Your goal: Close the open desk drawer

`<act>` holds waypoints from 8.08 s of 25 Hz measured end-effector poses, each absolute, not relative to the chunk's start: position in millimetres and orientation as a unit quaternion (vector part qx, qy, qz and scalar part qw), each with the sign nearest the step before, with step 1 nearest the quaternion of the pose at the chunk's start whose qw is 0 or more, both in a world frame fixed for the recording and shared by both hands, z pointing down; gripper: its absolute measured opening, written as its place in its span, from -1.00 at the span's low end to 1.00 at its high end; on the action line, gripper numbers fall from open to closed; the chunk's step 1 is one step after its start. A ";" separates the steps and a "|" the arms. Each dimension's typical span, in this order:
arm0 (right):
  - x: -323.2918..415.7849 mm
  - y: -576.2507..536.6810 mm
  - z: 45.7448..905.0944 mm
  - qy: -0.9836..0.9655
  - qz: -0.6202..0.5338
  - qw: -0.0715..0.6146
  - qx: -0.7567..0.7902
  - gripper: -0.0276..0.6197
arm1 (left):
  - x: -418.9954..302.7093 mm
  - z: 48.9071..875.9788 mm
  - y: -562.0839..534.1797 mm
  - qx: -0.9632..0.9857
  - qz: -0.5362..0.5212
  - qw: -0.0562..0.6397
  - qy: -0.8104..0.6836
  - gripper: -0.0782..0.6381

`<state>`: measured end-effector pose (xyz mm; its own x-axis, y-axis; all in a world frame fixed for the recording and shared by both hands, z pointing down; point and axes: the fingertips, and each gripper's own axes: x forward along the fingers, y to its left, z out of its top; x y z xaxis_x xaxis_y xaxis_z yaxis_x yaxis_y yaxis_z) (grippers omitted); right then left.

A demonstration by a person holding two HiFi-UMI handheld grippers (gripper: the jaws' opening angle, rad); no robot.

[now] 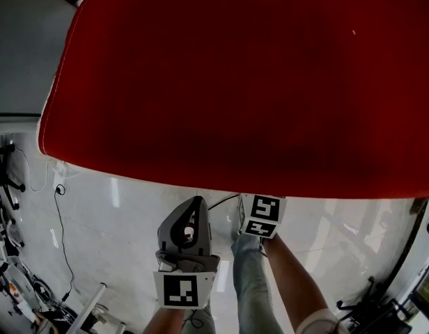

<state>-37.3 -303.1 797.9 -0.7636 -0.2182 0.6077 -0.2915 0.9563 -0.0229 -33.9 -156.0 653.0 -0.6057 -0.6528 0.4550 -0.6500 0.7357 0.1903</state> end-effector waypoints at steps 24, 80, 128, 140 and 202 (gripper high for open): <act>-38.2 -306.5 798.3 -0.927 0.109 0.331 0.135 -0.78 | -25.8 636.1 -154.3 0.371 -0.004 0.240 -0.897 -0.76; -76.6 -323.5 801.3 -0.923 0.092 0.340 0.153 -0.82 | -46.5 641.7 -140.4 0.357 -0.013 0.241 -0.903 -0.76; -31.8 -303.2 740.9 -0.934 0.081 0.329 0.110 -0.88 | -34.7 593.1 -130.2 0.363 -0.019 0.210 -0.908 -0.76; 22.0 -268.5 528.3 -0.963 0.119 0.222 0.097 -0.92 | -2.3 460.7 -104.5 0.381 0.009 0.179 -0.907 -0.76; 99.0 -206.9 224.4 -0.987 0.083 0.125 0.062 -0.92 | 33.5 200.8 -94.5 0.407 -0.050 0.129 -0.903 -0.76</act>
